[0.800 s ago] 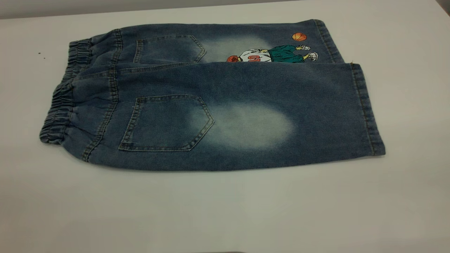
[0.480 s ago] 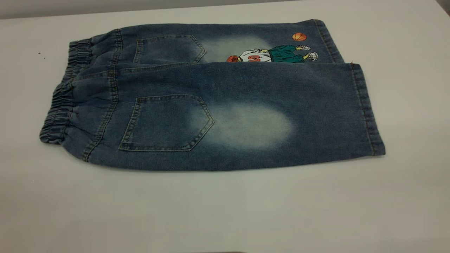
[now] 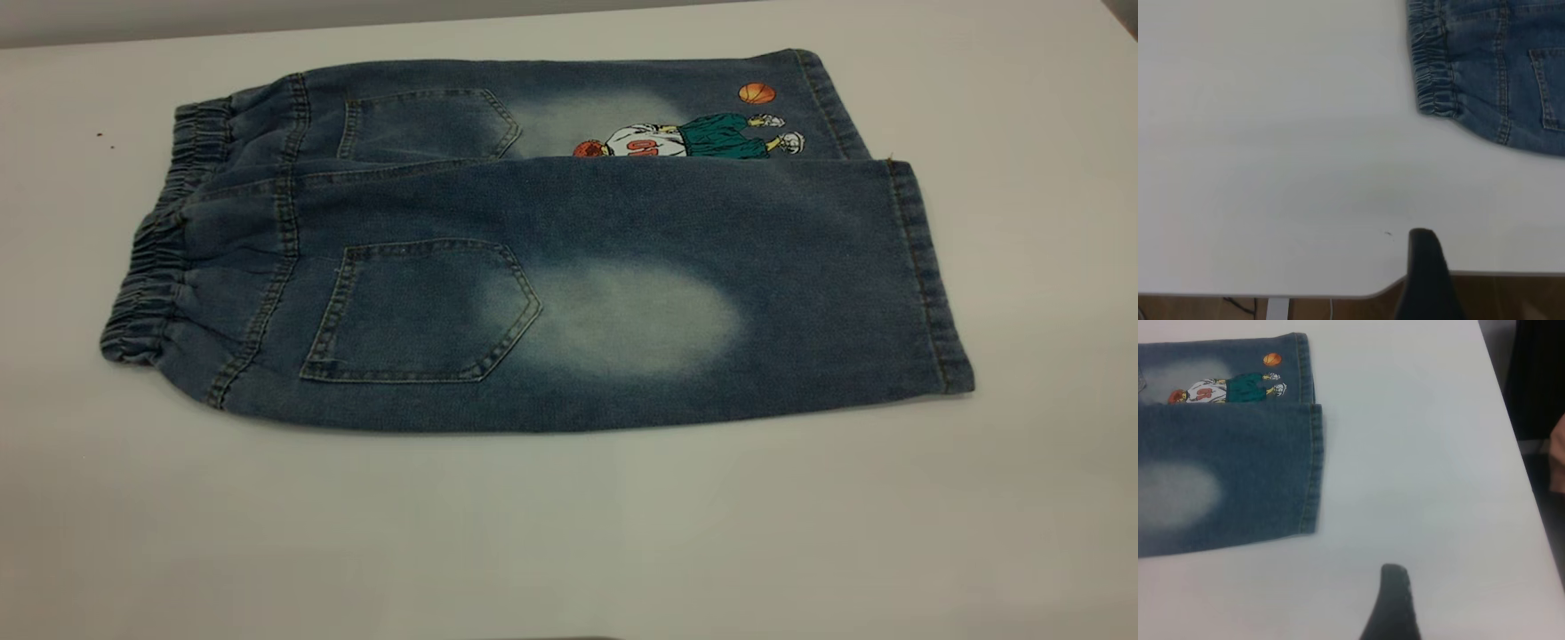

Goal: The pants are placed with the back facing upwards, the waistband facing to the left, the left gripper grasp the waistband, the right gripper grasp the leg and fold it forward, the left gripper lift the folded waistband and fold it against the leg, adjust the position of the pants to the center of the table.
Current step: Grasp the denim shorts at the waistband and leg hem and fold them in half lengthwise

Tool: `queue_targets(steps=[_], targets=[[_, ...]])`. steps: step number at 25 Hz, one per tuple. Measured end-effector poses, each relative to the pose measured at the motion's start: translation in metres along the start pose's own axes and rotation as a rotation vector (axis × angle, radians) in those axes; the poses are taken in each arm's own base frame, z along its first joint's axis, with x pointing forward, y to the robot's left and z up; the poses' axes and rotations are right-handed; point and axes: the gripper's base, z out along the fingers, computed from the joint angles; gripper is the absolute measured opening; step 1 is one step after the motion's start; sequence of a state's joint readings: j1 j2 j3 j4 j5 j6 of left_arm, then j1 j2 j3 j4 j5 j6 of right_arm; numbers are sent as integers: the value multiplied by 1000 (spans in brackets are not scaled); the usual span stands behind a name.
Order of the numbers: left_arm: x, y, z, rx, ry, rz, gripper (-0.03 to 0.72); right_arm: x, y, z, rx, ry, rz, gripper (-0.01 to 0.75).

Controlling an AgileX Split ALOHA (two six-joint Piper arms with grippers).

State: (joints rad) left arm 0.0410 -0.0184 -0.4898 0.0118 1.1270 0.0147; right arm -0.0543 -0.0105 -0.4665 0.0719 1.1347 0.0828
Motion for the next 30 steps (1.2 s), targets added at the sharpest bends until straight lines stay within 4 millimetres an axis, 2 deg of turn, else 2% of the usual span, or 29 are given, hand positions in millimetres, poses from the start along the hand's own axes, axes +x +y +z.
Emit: queue_targets(steps=[21,24,27,30], targets=[[0,0,0,36,-1,20,444,0,1,0,-6,-1,3,510],[0,1,1,49,4,-25,444,-1,2,1,-21,9,13,511],[-8,0,6,51,59,-77,444,-5,3,6,-23,51,21,524],[-25,-1,11,54,114,-96,444,-18,4,14,-16,114,28,548]])
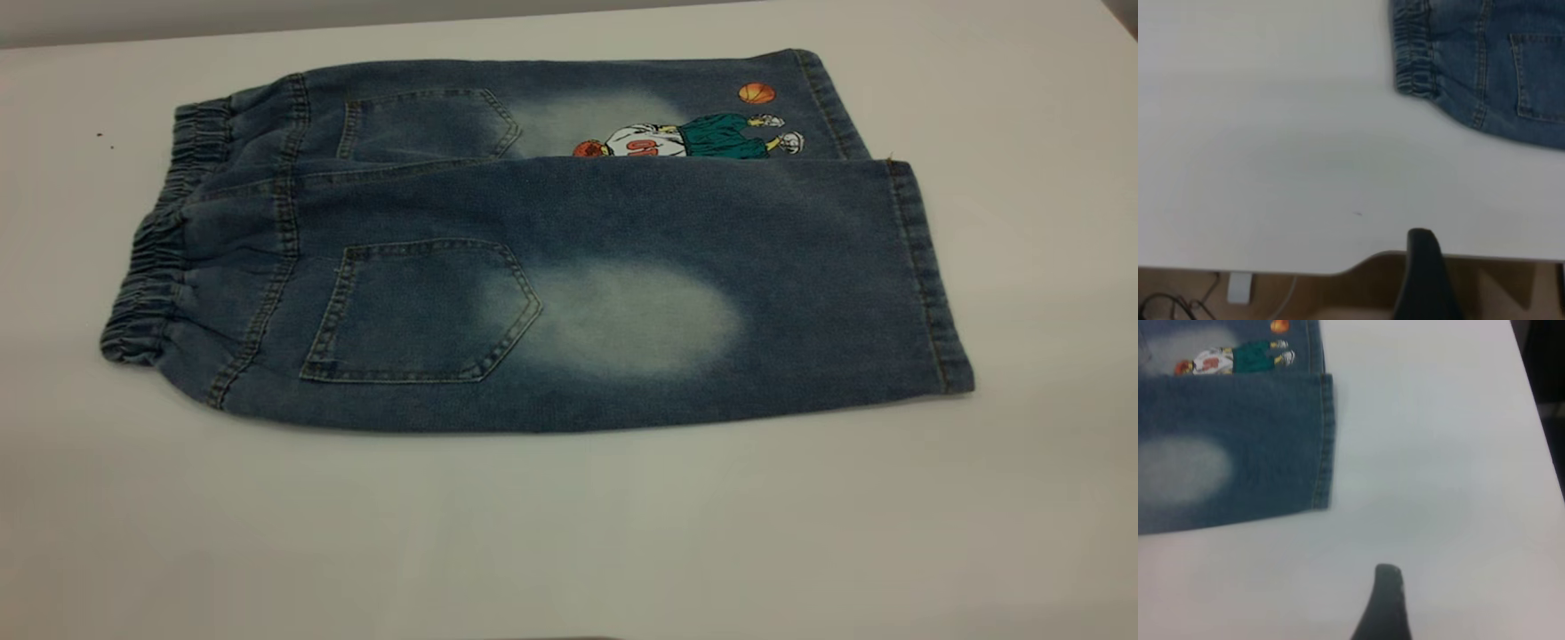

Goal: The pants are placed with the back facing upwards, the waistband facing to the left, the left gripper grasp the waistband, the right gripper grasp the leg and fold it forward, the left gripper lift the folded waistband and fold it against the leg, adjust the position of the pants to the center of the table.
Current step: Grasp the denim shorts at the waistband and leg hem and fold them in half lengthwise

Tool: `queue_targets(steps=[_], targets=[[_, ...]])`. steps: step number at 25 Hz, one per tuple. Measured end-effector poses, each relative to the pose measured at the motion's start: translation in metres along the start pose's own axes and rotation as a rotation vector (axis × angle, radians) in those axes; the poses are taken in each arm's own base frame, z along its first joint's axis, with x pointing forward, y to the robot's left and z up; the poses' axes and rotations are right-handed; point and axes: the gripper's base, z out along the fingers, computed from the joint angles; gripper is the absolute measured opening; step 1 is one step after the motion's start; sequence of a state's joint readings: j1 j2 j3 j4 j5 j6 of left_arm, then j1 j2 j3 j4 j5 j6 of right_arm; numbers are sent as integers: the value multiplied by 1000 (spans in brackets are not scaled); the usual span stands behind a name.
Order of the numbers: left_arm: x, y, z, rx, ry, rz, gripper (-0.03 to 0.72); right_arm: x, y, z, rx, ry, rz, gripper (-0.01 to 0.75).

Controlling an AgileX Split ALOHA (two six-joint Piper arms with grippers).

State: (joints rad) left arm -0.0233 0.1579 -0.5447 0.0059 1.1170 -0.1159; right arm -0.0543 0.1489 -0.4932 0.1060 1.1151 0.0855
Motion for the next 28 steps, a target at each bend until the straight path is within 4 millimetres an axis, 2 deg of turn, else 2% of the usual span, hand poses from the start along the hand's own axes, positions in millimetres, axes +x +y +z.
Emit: queue_targets(steps=[3,6,9,13,17,21,28], targets=[[-26,-4,9,13,-4,-41,444,-23,3,4,2,26,8,565],[-51,-7,30,22,-32,-84,444,-52,6,14,-1,44,21,570],[-71,-10,64,17,2,-144,444,-74,10,29,-17,64,35,570],[-81,-12,122,-3,124,-187,451,-92,13,58,-54,104,55,571],[-81,-12,180,-27,214,-198,459,-99,16,83,-91,158,63,571],[-67,-11,227,-52,313,-202,460,-100,18,99,-127,217,54,571],[-42,-8,284,-79,436,-188,460,-101,22,108,-185,239,40,571]])
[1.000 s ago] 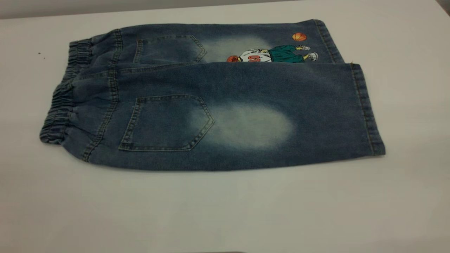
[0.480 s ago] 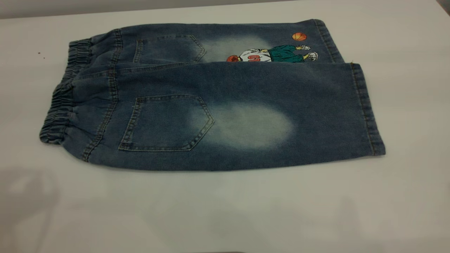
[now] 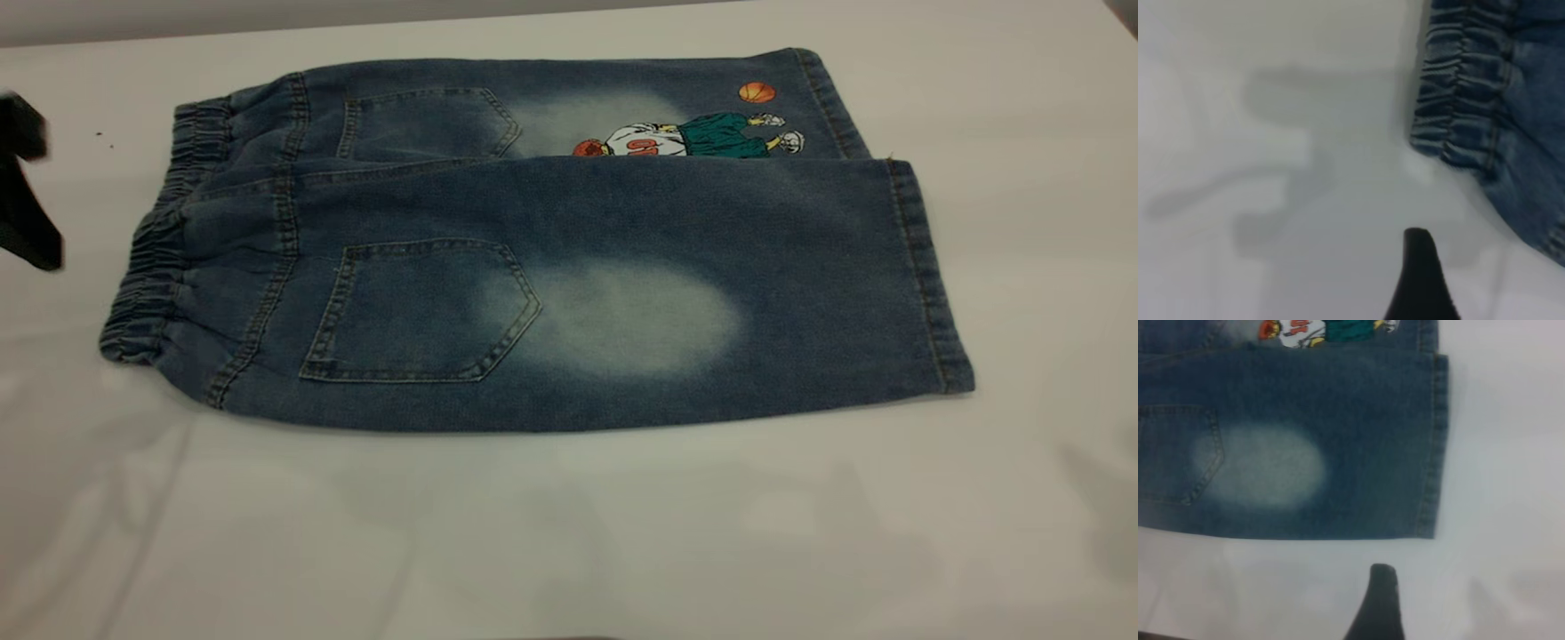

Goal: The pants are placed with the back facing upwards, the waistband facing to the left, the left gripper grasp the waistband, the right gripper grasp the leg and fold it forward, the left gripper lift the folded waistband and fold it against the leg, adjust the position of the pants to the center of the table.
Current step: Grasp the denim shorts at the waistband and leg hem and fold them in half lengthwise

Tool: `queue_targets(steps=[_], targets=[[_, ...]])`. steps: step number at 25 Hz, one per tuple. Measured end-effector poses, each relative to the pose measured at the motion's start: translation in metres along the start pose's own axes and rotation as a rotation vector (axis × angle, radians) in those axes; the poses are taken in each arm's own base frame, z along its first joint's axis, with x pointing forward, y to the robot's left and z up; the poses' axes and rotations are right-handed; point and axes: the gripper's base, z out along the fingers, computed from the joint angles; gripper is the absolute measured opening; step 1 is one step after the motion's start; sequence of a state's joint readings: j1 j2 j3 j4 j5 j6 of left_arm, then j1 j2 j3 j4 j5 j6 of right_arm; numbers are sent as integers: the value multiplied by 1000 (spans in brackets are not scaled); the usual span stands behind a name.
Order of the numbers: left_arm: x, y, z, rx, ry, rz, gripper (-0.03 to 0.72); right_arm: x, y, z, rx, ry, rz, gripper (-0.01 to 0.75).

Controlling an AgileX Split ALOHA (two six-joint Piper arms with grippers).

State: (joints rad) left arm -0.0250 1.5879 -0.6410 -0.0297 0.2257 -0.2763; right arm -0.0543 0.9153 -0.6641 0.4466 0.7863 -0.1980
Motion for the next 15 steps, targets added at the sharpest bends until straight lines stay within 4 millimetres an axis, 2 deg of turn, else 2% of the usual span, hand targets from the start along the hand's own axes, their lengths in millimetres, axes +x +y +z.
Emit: queue_targets(steps=[8,15], targets=[[-21,-6,45,-16,55,48,460,0,1,0,-6,-1,-16,571],[-13,-4,72,-31,103,57,460,0,1,0,-7,-1,-17,571]])
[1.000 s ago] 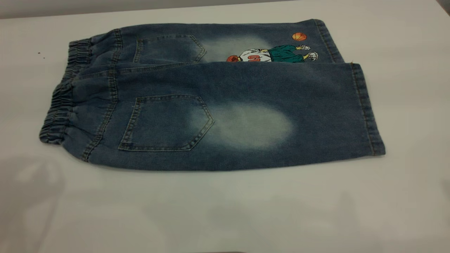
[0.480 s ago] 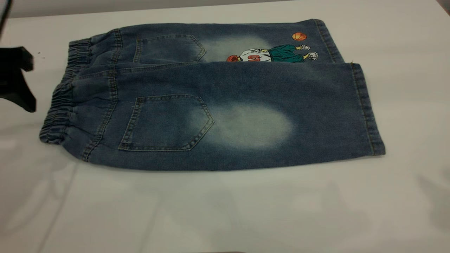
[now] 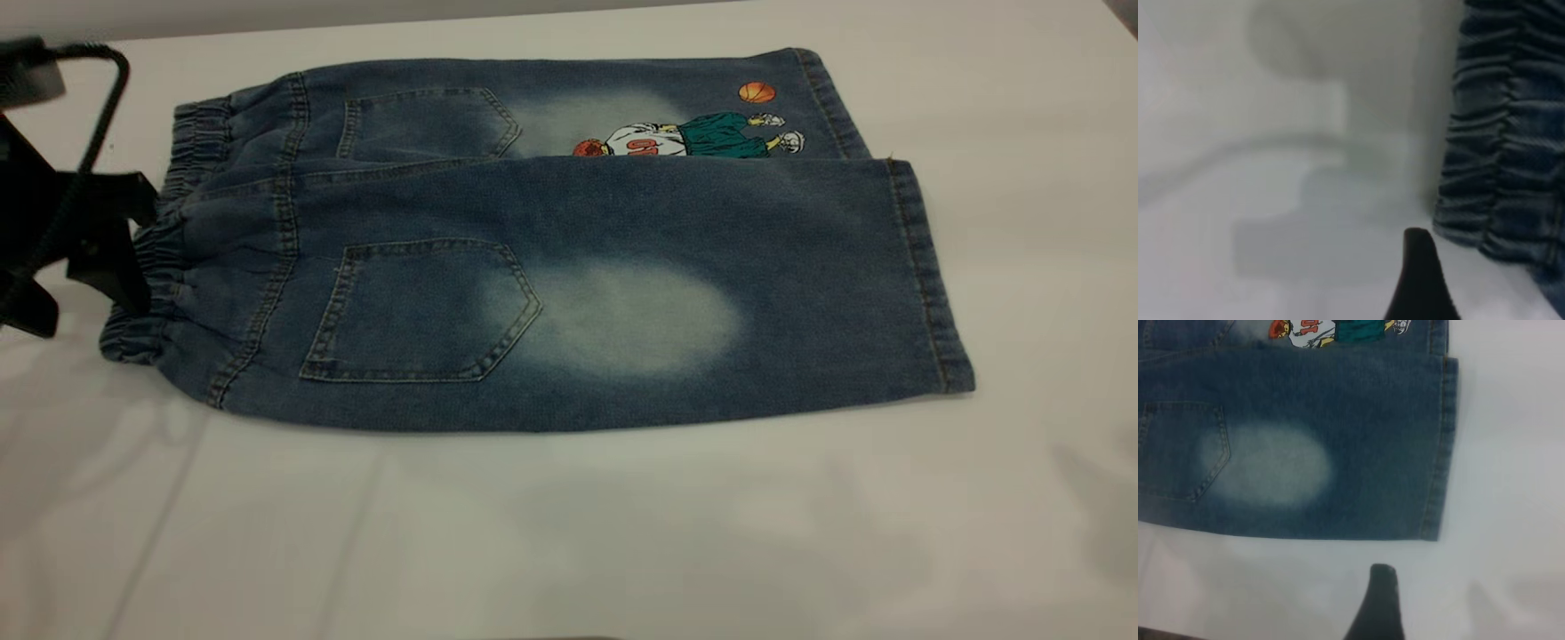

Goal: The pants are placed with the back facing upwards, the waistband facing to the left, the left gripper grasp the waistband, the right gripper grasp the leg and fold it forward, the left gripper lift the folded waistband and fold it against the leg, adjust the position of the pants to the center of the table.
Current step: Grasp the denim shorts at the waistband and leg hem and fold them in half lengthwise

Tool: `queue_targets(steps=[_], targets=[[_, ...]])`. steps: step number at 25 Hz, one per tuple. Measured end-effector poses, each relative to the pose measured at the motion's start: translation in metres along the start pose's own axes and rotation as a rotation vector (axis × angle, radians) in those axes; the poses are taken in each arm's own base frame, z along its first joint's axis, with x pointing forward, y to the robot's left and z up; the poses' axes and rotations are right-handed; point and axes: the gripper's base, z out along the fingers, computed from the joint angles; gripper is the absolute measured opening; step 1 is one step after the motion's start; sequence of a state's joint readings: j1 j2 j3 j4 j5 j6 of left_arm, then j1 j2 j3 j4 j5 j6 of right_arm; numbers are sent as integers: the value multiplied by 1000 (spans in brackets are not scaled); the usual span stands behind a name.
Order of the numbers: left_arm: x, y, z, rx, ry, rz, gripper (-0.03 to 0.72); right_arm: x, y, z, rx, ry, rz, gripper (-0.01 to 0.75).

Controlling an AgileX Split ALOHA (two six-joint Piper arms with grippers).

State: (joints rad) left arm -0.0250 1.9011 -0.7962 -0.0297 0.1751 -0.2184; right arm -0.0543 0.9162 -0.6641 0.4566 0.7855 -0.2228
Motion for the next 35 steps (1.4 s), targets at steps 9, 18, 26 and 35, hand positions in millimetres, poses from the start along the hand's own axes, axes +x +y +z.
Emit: queue_targets(steps=[9,18,26,35], targets=[[7,2,27,-6,15,2,461,0,0,0,0,0,-1,571],[2,0,33,9,-48,0,147,0,0,3,-3,11,-52,571],[-2,-1,23,13,-62,15,68,-6,0,40,-135,125,-156,571],[-12,-4,-4,23,-101,44,68,16,28,109,-226,368,-399,571]])
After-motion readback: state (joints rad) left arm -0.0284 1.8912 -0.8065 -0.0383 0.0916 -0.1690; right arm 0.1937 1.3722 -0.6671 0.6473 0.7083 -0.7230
